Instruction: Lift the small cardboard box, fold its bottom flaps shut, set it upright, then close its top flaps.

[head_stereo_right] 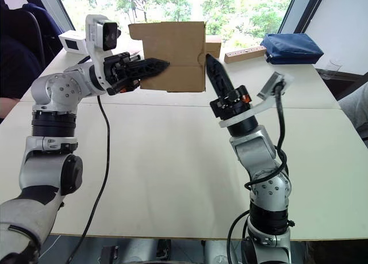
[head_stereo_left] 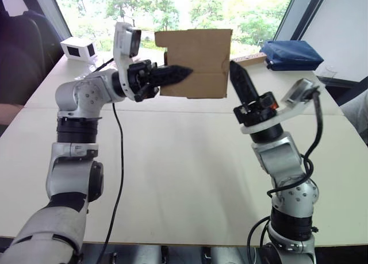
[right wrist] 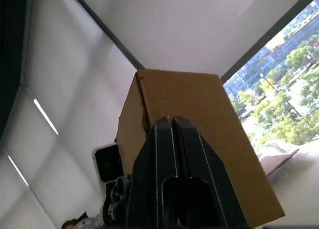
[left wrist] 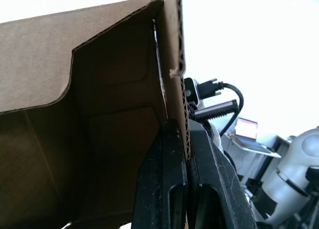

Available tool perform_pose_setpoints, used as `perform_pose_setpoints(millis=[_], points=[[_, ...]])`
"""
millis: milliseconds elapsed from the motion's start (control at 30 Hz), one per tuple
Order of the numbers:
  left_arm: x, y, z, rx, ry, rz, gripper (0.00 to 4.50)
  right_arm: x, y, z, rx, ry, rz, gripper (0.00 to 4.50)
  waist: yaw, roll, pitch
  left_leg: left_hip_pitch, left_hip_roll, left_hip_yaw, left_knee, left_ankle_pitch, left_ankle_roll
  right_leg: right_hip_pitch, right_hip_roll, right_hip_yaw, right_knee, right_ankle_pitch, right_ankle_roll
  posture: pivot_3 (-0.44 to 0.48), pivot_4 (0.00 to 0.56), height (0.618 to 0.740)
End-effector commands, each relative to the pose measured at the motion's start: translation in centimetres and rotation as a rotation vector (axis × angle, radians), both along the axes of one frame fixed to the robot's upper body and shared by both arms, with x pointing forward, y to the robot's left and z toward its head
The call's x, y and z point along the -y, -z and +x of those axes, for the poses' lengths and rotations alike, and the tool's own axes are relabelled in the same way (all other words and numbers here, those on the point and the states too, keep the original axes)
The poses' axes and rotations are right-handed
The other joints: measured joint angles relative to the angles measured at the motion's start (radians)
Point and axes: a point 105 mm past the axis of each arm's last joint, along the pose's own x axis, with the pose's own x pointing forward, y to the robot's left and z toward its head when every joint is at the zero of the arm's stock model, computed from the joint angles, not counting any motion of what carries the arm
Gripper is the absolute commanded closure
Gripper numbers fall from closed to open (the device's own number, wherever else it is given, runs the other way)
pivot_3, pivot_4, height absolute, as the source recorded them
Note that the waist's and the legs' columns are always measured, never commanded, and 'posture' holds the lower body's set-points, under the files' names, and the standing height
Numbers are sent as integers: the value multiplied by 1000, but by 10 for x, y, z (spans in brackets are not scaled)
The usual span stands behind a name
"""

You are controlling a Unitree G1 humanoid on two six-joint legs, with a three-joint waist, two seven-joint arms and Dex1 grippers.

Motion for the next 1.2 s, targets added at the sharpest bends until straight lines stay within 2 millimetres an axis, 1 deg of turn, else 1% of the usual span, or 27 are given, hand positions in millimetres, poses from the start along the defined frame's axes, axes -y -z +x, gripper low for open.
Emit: perform_pose_setpoints(millis=[33,400,467,533,567,667,733,800,867,933,1000,1033,1067,1100,1133,1200], points=[[4,-11,-10,62,45,7,4500,-16,-2,-10,44,-74,-51,4476,0,0,0,0,0,0,0,0,0,0,0,0,0,0,0,0,150,740],[8,-3,-9,59,80,60,4500,-28,7,-14,46,-115,-145,4476,1,0,0,0,0,0,0,0,0,0,0,0,0,0,0,0,150,740],[8,-3,-9,60,80,64,4500,-28,8,-14,43,-111,-153,4476,1,0,0,0,0,0,0,0,0,0,0,0,0,0,0,0,150,740],[8,-3,-7,64,72,75,4500,-24,10,-13,35,-92,-160,4476,0,0,0,0,0,0,0,0,0,0,0,0,0,0,0,0,150,740],[8,-3,-6,70,63,83,4500,-19,12,-13,27,-75,-170,4476,1,0,0,0,0,0,0,0,0,0,0,0,0,0,0,0,150,740],[8,-3,-4,129,37,157,4500,7,24,-16,-11,-1,-243,4476,5,0,0,0,0,0,0,0,0,0,0,0,0,0,0,0,150,740],[8,0,-7,163,44,240,4500,23,35,-22,-41,29,-350,4476,6,0,0,-1,-1,0,0,0,0,0,-1,0,0,0,0,0,150,740],[12,8,-8,224,27,349,4500,41,54,-24,-105,75,-526,4476,4,0,0,-1,-1,1,0,-1,2,0,-1,0,-1,0,0,0,150,740],[16,15,-8,271,5,439,4500,58,62,-28,-135,102,-654,4476,5,0,0,-1,-1,1,0,-1,3,0,-2,1,-4,0,0,0,150,740],[18,16,-12,261,15,471,4500,67,65,-34,-147,98,-730,4476,5,-1,0,-1,-1,1,0,-2,3,1,-1,1,-4,0,0,0,150,740],[17,17,-17,240,33,487,4500,70,67,-38,-159,89,-775,4476,3,-1,0,0,-1,1,0,-1,3,0,0,1,-3,0,0,0,150,740],[19,38,-19,292,48,687,4500,73,77,-48,-180,53,-910,4476,2,-1,0,0,-1,1,0,-1,3,0,1,1,-3,0,0,0,150,740],[14,55,-19,330,58,835,4500,72,84,-55,-197,17,-1005,4476,4,2,0,0,0,0,0,-1,3,0,2,1,-3,0,0,0,150,740],[15,66,-18,375,75,950,4500,71,93,-64,-209,-22,-1113,4476,4,2,0,-1,-1,0,-1,-1,3,-1,2,1,-3,0,0,0,150,740],[14,72,-17,404,85,1016,4500,69,98,-69,-215,-51,-1180,4476,6,2,0,0,-1,1,-1,-2,3,0,2,2,-3,-1,0,0,150,740],[20,84,-1,463,33,1180,4500,63,94,-76,-168,-62,-1188,4476,13,-1,0,0,-1,0,-1,-2,3,0,4,1,-3,-1,0,0,150,740]])
